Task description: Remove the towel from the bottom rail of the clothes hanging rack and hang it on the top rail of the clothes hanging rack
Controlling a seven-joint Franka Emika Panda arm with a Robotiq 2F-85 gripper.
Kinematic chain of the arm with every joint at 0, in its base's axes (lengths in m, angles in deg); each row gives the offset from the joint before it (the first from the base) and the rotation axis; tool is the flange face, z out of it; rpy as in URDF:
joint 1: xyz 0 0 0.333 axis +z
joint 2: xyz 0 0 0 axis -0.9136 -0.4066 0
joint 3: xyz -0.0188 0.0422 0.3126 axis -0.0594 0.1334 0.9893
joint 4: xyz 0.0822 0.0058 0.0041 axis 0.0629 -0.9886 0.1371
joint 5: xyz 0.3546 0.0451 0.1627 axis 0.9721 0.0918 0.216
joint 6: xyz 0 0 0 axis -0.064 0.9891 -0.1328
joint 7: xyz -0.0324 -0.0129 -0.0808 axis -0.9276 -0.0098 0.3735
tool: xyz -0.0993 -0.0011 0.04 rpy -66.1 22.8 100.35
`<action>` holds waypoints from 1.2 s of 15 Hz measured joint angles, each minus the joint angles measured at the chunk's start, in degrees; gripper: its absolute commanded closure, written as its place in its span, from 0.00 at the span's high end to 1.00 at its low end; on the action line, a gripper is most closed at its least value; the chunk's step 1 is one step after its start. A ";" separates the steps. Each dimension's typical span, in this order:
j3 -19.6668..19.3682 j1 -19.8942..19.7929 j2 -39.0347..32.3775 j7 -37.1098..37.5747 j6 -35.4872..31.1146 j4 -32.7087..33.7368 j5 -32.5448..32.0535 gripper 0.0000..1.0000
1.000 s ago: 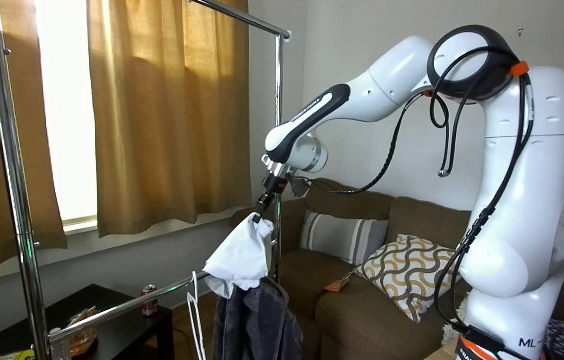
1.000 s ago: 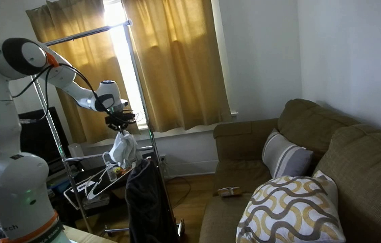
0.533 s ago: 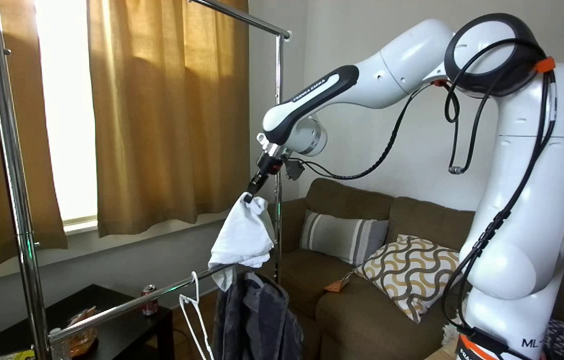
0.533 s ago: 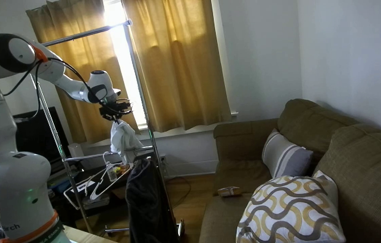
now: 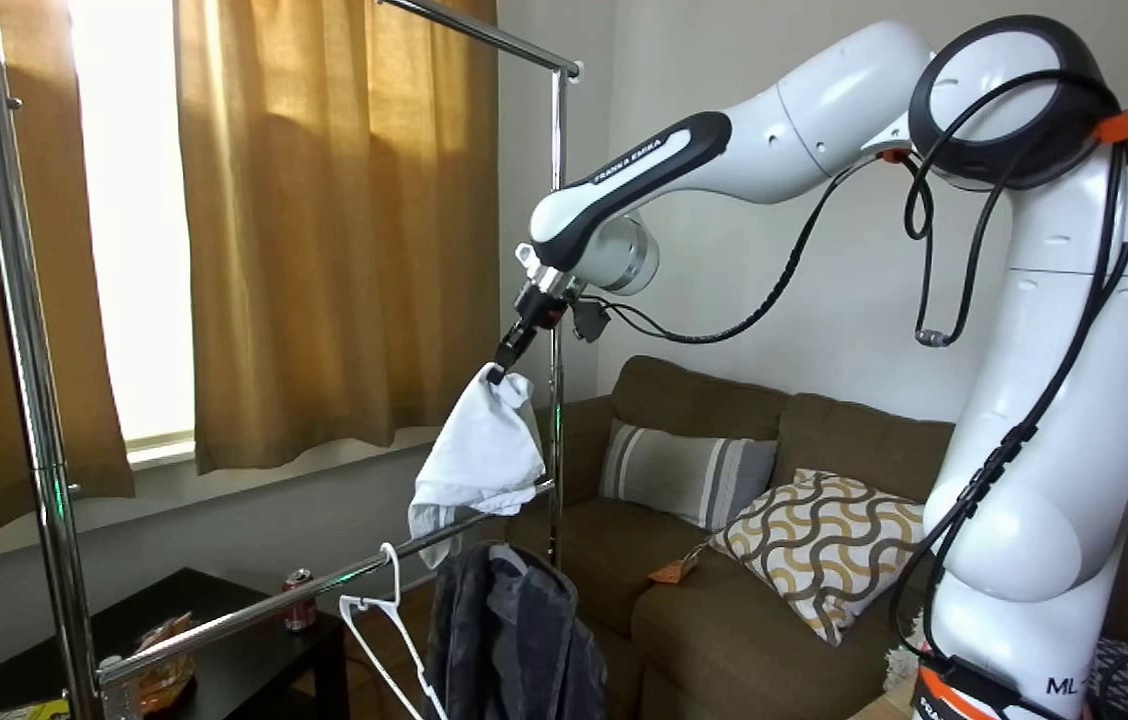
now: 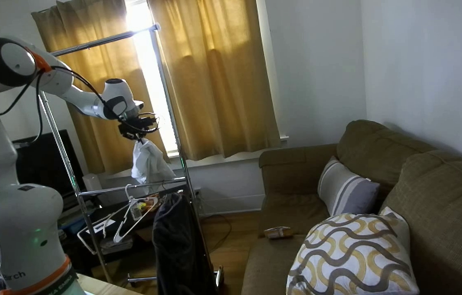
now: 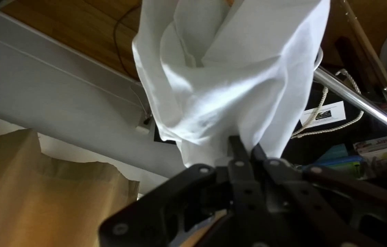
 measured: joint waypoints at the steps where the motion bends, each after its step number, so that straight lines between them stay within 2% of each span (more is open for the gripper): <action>1: -0.09 0.00 -0.15 -0.01 0.00 0.00 0.00 0.05; 2: -0.10 0.01 -0.21 -0.01 0.00 0.00 0.00 0.01; 7: -0.63 0.35 -0.03 0.11 -0.28 0.87 -0.30 0.01; 12: -0.72 0.87 2.14 5.25 0.08 4.09 -4.20 0.01; 18: -0.80 1.69 6.36 11.53 7.35 9.18 -10.47 0.01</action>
